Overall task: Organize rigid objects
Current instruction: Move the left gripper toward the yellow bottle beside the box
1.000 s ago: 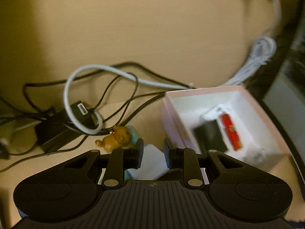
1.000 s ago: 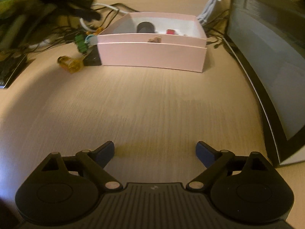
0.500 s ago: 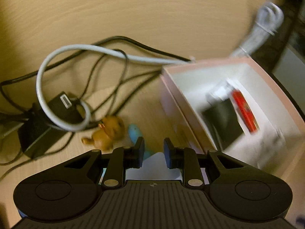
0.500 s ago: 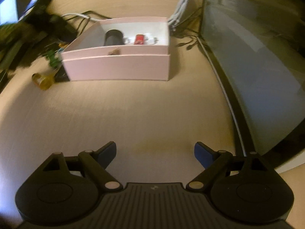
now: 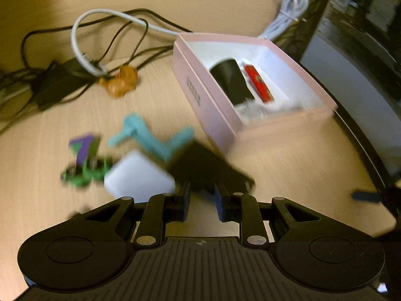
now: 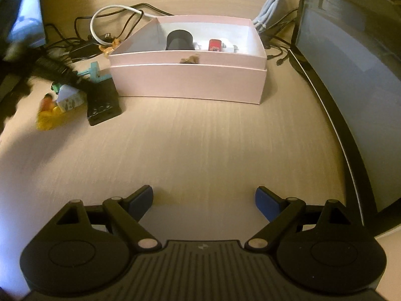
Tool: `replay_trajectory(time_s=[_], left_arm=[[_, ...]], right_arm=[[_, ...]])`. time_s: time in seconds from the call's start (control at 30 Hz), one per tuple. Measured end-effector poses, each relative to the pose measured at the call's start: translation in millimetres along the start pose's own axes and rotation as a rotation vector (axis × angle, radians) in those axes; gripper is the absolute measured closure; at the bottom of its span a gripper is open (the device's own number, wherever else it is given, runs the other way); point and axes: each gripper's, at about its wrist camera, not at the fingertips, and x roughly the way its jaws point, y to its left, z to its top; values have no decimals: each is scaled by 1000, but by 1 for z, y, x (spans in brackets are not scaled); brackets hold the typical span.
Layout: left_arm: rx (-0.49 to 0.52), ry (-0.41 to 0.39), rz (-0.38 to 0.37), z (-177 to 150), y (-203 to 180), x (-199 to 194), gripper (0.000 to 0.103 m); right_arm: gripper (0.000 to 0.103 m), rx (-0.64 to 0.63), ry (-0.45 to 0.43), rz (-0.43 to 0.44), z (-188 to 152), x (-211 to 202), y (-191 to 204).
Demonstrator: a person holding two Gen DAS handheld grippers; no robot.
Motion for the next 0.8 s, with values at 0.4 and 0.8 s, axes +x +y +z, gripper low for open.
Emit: replay_trajectory(time_s=[0.4, 0.8], left_arm=[[-24, -27, 222, -81, -15, -44, 78], [-242, -281, 493, -122, 13, -129, 71]], right_arm=[[0, 33, -4, -18, 0, 8, 10], [0, -14, -6, 14, -4, 5, 15]])
